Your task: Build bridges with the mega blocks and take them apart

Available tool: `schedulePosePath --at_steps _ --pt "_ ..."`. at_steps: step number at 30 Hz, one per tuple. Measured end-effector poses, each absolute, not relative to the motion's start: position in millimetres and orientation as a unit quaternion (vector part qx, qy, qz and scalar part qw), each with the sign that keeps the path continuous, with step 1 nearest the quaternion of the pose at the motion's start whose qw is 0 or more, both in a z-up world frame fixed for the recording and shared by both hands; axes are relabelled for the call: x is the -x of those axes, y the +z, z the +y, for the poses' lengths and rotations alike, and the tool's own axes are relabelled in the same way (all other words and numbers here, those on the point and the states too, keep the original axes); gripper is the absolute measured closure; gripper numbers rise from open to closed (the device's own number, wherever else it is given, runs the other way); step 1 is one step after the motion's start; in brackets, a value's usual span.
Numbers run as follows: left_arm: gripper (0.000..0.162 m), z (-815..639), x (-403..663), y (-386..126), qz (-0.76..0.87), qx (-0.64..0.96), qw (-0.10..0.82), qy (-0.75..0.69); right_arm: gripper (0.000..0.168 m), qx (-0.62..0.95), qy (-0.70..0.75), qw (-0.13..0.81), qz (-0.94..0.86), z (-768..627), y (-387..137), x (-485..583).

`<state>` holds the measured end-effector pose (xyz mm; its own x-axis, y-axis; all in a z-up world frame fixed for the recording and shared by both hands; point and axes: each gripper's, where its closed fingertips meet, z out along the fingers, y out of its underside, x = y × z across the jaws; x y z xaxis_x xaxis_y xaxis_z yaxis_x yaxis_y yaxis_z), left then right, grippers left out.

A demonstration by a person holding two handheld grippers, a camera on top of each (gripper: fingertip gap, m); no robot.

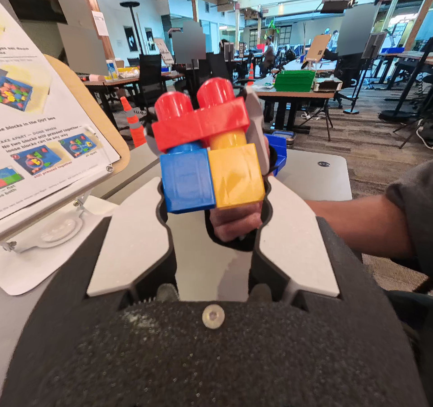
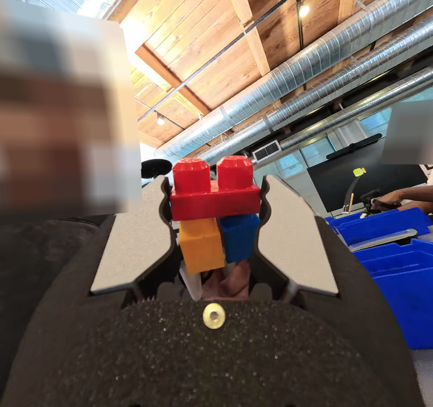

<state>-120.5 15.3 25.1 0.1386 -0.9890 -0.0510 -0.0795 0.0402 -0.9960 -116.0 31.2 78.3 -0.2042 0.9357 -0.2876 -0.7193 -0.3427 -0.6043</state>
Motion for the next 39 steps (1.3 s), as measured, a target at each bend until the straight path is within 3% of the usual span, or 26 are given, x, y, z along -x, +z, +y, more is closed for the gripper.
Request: schedulePosePath --at_steps 21,39 --pt "0.085 18.2 120.4 36.0 0.480 0.524 0.546 -0.444 0.094 0.330 0.753 0.537 -0.191 28.9 67.5 119.8" --pt "0.085 14.9 131.9 10.6 0.560 0.539 0.458 -0.433 0.094 0.512 0.616 0.496 -0.336 23.8 28.6 135.9"
